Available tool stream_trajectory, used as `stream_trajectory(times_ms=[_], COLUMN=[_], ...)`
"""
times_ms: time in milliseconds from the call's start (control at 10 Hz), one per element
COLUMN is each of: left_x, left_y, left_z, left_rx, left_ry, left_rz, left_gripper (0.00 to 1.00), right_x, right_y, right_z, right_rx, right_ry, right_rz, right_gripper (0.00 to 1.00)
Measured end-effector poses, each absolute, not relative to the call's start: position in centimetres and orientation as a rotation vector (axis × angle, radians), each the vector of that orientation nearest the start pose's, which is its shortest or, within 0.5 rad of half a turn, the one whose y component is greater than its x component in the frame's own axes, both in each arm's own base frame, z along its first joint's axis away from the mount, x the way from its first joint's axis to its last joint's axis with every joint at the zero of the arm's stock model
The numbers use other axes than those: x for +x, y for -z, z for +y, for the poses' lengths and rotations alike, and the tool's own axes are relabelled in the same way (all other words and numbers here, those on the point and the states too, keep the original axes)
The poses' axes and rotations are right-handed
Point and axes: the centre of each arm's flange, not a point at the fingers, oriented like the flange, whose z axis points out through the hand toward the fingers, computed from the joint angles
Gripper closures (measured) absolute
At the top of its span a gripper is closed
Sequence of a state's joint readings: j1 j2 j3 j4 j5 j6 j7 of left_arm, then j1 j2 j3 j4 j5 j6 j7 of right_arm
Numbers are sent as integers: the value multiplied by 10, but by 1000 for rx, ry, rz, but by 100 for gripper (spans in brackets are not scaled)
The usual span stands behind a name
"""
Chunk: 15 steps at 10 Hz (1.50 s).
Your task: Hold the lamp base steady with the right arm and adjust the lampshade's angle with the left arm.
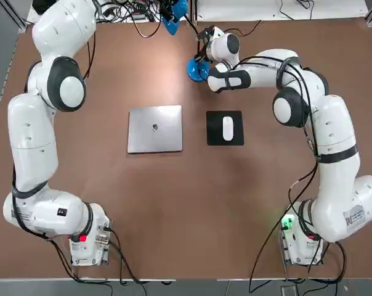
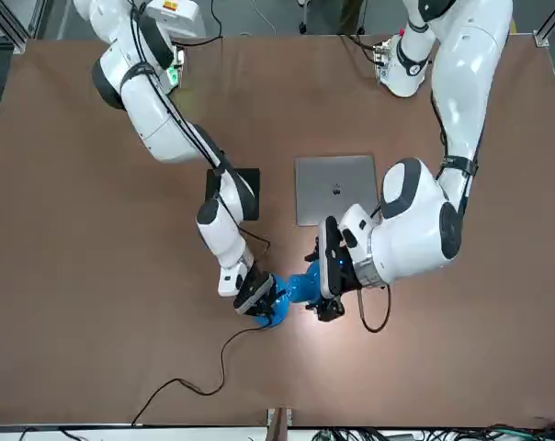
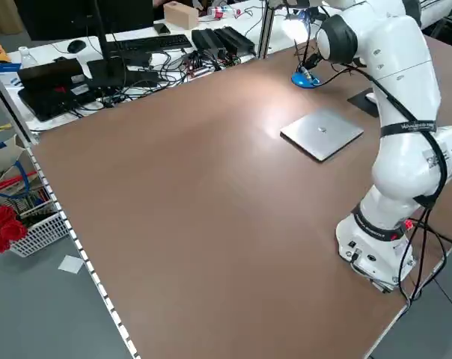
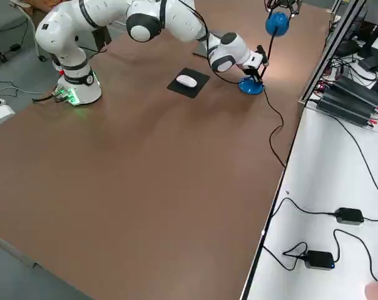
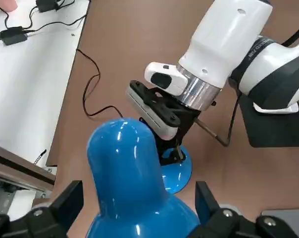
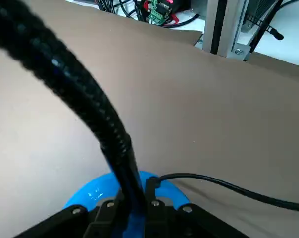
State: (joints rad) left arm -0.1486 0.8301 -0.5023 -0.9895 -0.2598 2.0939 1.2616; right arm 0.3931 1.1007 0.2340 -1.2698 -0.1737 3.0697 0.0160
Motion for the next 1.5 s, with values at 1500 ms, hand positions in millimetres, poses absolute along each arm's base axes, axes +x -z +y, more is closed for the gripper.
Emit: stream_trajectory(times_ms=[1500], left_x=[713], left_y=[-415], left_z=[-361], left_rx=[-2504], left_ry=[1084], left_rz=[2484], left_gripper=[16], right_x=[663], right_y=[-173], right_z=[418], right_rx=[-2568], right_ry=[949], right_rz=[-762], right_gripper=[85])
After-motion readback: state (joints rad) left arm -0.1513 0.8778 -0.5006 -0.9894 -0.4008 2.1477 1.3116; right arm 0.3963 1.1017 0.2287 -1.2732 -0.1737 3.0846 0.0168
